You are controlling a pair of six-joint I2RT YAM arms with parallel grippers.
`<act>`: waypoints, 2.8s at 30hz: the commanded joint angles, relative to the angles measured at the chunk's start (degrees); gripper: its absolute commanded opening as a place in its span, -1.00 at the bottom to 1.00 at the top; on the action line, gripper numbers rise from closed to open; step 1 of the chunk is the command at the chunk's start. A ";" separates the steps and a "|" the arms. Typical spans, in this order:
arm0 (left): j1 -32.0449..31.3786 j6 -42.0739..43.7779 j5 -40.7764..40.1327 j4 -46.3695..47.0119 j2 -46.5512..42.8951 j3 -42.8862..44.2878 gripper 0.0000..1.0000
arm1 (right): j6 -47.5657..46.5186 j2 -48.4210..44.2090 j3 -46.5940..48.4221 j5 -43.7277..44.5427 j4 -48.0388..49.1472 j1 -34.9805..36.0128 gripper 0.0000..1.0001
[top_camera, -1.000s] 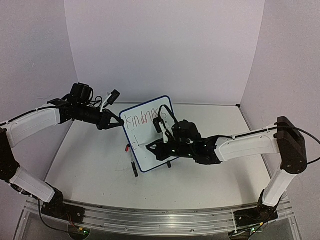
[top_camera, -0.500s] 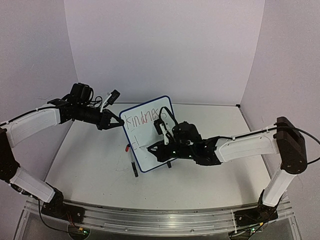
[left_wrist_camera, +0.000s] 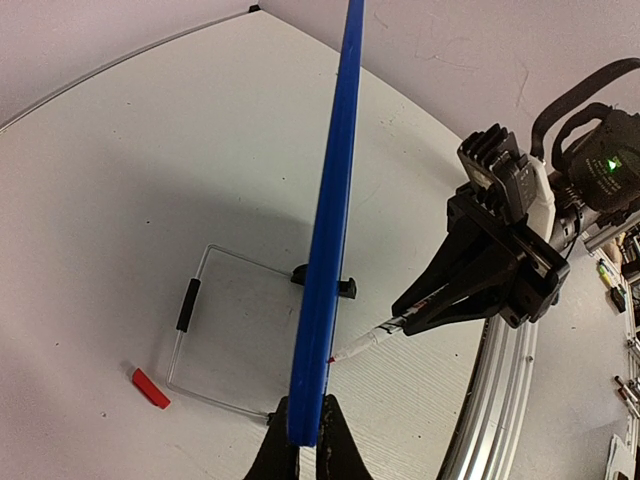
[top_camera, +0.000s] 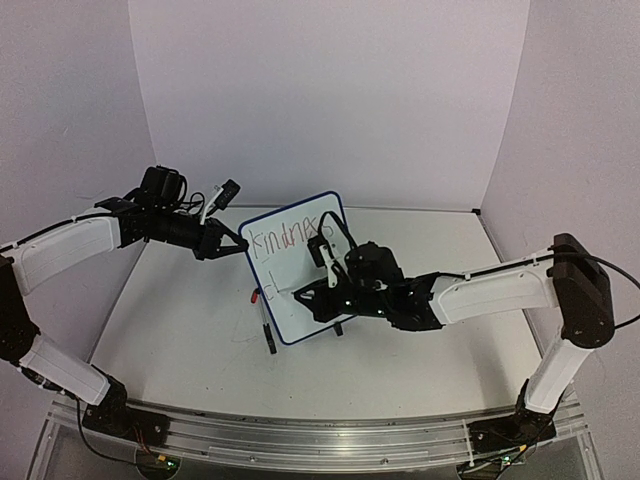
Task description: Write a sentence on the whiteboard
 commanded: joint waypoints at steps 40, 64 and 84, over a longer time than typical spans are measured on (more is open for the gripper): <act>-0.56 1.80 -2.16 -3.05 0.45 -0.24 -1.00 | 1.71 -3.51 -3.67 5.99 3.97 -0.29 -1.00; -0.51 1.94 -2.40 -3.06 -0.08 -0.30 -1.00 | 0.25 -10.57 -5.94 -1.76 3.80 -0.25 -1.00; -0.52 1.96 -2.88 -3.23 -0.14 -0.31 -1.00 | -2.69 -12.43 -7.13 -19.62 2.35 -9.18 -1.00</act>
